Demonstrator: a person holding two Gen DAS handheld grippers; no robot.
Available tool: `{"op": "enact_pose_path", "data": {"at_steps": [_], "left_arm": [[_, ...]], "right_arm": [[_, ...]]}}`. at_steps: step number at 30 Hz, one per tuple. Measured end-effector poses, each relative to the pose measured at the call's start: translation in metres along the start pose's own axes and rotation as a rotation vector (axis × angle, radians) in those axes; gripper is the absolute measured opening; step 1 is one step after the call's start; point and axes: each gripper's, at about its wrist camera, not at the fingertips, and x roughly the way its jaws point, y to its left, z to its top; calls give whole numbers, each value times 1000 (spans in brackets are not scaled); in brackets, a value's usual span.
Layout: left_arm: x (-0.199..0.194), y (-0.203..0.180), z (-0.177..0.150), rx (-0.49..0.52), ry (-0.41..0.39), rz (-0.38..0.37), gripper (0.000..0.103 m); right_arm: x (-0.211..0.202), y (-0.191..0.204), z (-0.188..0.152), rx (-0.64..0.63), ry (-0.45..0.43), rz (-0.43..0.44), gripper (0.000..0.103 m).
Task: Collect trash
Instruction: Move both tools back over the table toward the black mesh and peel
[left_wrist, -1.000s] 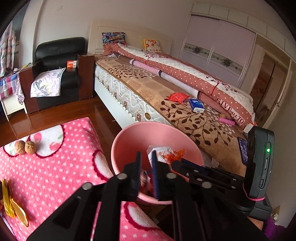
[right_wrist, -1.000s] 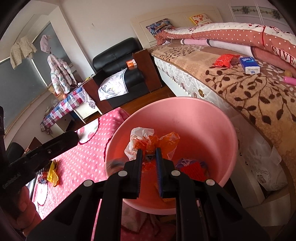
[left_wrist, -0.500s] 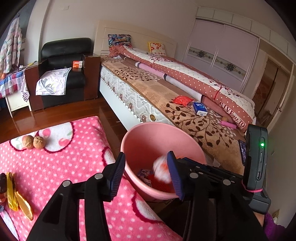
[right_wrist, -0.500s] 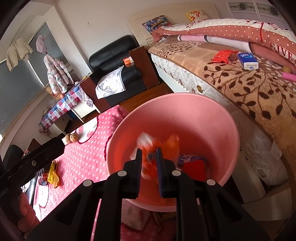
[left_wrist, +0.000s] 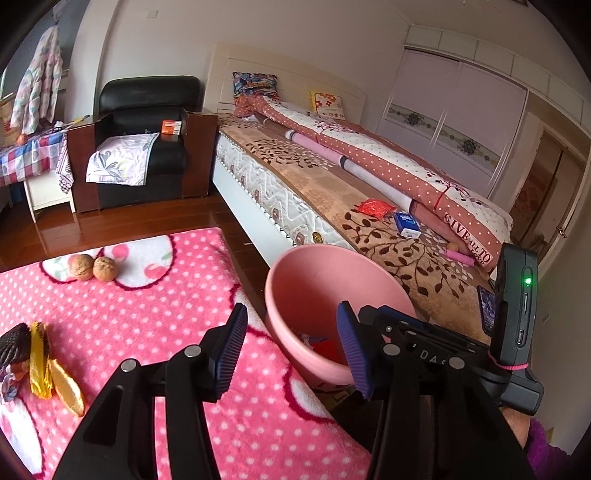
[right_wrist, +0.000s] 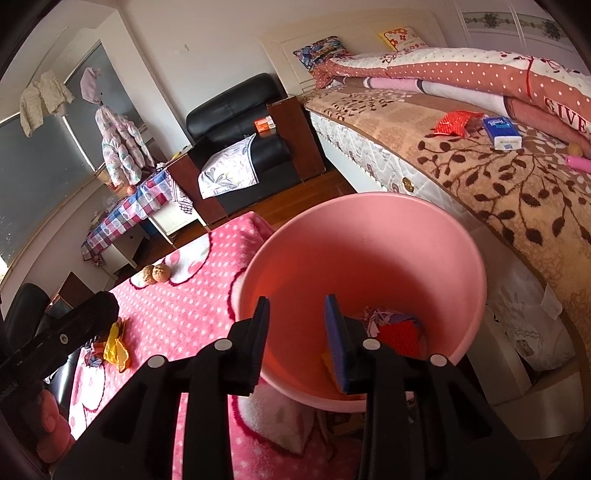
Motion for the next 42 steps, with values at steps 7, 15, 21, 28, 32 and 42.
{"op": "enact_pose_path", "data": {"at_steps": [7,15,21,28,32,42], "left_arm": [[-23,16,-9,-25,-20,37,50],[-49,39,-21,-60,-38,96,50],[-66,61,-32,-90,-50,147,50],[-90,89,-57,-140,-58,222,50],[-105,110,-75,-190,-65,289,50],[-138,167,-112,-349,-59,408,50]], "right_arm": [[-6,21,-5,-42,0,34,31],[-5,53,-13,-116,10,78,31],[-4,81,-25,-170,25,120,31],[-2,115,-43,-253,41,183,31],[2,133,-53,-299,50,217,31],[21,170,-77,-369,142,278,31]]}}
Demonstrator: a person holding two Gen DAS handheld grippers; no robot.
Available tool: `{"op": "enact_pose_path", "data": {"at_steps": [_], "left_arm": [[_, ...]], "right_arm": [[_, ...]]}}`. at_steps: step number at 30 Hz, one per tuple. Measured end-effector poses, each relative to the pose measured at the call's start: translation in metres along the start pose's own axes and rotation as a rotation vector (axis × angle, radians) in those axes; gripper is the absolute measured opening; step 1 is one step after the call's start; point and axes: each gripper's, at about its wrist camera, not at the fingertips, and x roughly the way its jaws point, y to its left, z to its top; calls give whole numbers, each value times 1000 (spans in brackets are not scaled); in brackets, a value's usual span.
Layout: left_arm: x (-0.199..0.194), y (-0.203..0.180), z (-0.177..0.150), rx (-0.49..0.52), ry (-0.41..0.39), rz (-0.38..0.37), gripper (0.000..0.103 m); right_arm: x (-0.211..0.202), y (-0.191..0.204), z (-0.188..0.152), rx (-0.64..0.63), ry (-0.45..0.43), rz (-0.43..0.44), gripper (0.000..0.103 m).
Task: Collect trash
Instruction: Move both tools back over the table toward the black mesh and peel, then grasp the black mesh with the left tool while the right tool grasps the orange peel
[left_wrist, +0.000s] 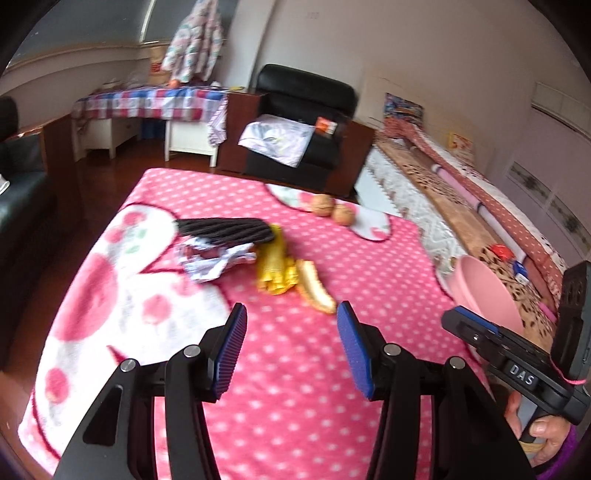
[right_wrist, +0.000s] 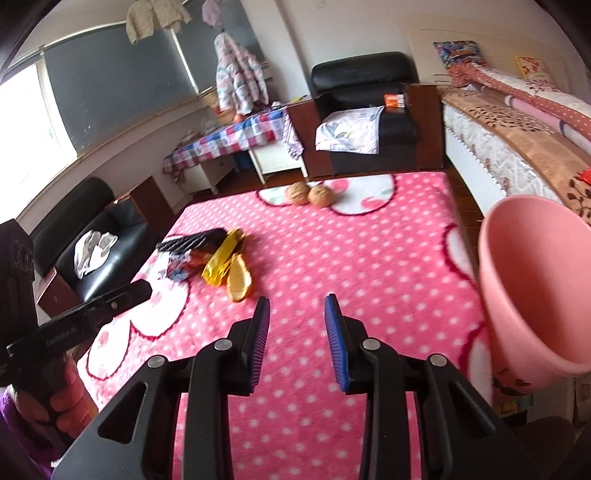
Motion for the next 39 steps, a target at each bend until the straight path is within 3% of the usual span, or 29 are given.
{"op": "enact_pose_path", "data": {"at_steps": [15,24,34,39], "left_arm": [[-2,33,5,-65,-22,56,50],[0,43,29,-72,-66,67,50],[40,66,62,-160,-32,58,50],[66,76,69,-191,-6,92,50]], "right_arm": [[16,14,-5,-27,48,8,31],[21,17,-10,-33,68,7,31],[24,20,-11,-46,77,2,31],[27,24,-8,-56,80,1,31]]}}
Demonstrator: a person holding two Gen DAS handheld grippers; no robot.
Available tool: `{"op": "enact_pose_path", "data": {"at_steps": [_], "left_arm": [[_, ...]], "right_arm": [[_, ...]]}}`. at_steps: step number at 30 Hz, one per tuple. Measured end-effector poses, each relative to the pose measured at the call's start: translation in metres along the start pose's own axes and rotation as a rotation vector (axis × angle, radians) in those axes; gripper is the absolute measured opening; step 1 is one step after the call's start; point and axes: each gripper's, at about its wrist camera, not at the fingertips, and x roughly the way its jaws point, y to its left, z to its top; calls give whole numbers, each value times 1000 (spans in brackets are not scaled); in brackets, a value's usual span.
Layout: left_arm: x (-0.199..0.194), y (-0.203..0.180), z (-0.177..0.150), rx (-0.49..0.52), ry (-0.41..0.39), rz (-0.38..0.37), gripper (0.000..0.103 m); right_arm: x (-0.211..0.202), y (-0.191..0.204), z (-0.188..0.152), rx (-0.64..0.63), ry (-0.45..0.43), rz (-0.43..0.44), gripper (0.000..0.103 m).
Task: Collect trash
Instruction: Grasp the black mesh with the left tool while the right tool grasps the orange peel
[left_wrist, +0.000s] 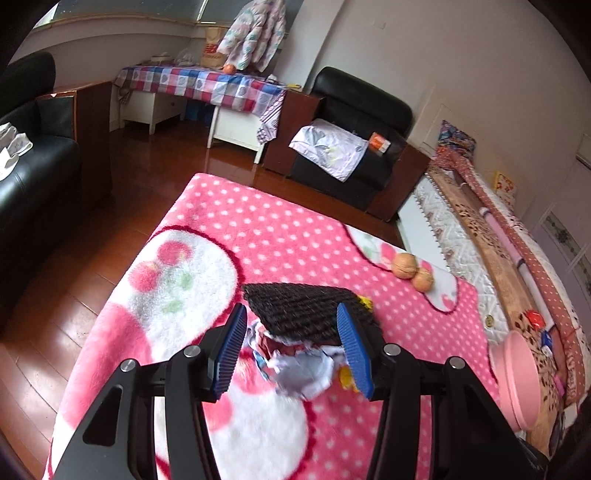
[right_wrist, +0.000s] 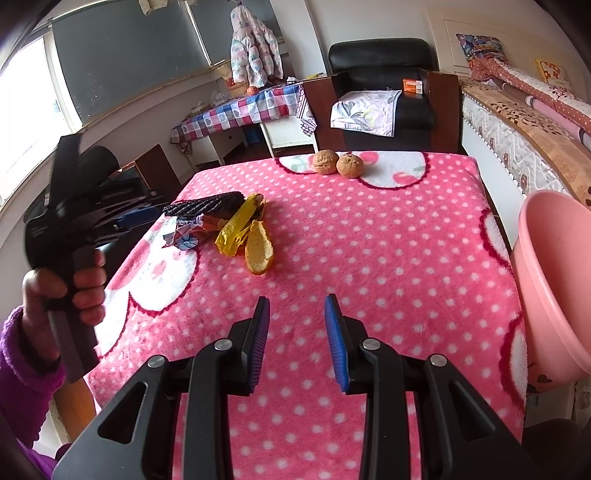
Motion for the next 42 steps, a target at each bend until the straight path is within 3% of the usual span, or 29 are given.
{"op": "enact_pose_path", "data": {"at_steps": [1,3,6,18,31,32,34,37,42], "left_arm": [[3,1,1,-5,1,2,46],[9,3,1,-12,12,-11,22],[6,6,-3,1,2,-28,5],[-65,15,-11,21,-132,-130,2],[-93,31,-19,-6,-148,-154,2],[-93,30,-19,-10,-145,-158,2],[-94,30,-19,-13,-142,-162,2],[-94,27,-21,-5,-139,-161,2],[-94,18,-24,10,-125,-172,2]], "right_arm": [[1,2,1,-6,0,0,31],[3,5,3,-18,3,3,31],[8,10,6,-27,12,17,31],[50,30,28,-12,67,87,31],[94,29,39,-3,138,4,31],[96,30,37,-6,146,5,30],[98,33,34,-25,160,4,17],[95,33,29,-35,156,4,10],[83,26,27,-14,145,12,8]]}}
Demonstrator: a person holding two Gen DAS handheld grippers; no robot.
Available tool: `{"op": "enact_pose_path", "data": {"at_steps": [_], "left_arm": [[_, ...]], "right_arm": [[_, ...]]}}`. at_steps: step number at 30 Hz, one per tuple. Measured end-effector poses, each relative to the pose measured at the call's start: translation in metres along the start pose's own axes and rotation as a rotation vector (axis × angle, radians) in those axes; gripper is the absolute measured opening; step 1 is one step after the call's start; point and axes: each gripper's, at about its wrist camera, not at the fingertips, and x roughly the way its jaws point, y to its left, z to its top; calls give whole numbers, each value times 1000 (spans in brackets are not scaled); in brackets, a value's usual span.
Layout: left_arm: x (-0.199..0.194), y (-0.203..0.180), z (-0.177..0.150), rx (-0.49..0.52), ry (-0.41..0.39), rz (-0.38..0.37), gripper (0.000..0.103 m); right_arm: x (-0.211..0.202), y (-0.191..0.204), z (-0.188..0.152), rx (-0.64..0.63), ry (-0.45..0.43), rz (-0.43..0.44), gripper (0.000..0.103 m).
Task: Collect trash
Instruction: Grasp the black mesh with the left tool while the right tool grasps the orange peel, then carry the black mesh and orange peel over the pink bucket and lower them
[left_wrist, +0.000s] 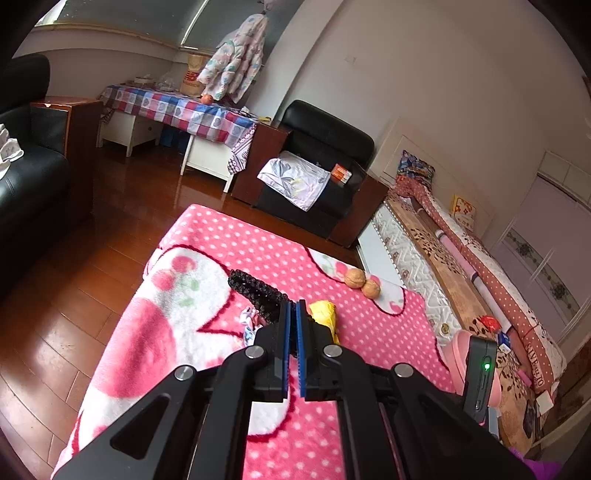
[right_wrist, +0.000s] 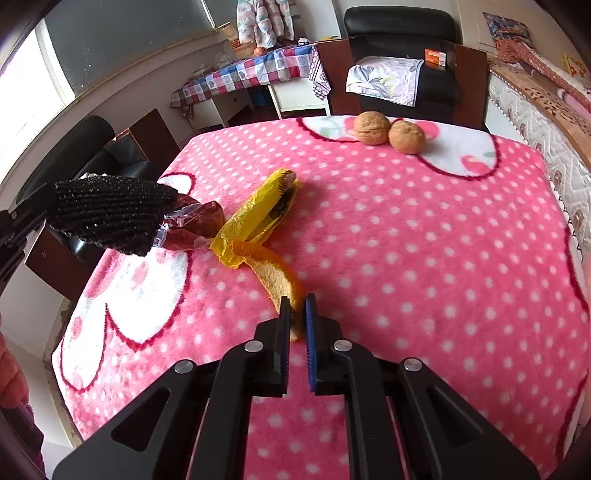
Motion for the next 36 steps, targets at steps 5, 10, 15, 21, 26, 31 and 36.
{"op": "enact_pose_path", "data": {"at_steps": [5,10,15,21,26,31,36], "left_arm": [[3,-13,-7,26,25,-25,2],[7,-25,-13,46,49,-55,2],[11,-35,-18,53,66,-66,2],[15,-46,-21,64,87,-74,2],[18,-57,-24,78,100,-78,2],[22,-70,-27,100,113,-82,2],[24,-78,-30,112,126,-85,2]], "right_arm": [[-17,-10,-6,19,-18,-3,7],[-35,-20,-16,37,-35,-22,7],[-49,-30,-29,48,-42,-38,7],[-63,-47,-40,75,-48,-50,7],[-69,-55,-47,92,-59,-49,7],[-74,-60,-48,99,-71,-40,7],[-78,-62,-49,103,-87,-36,7]]}}
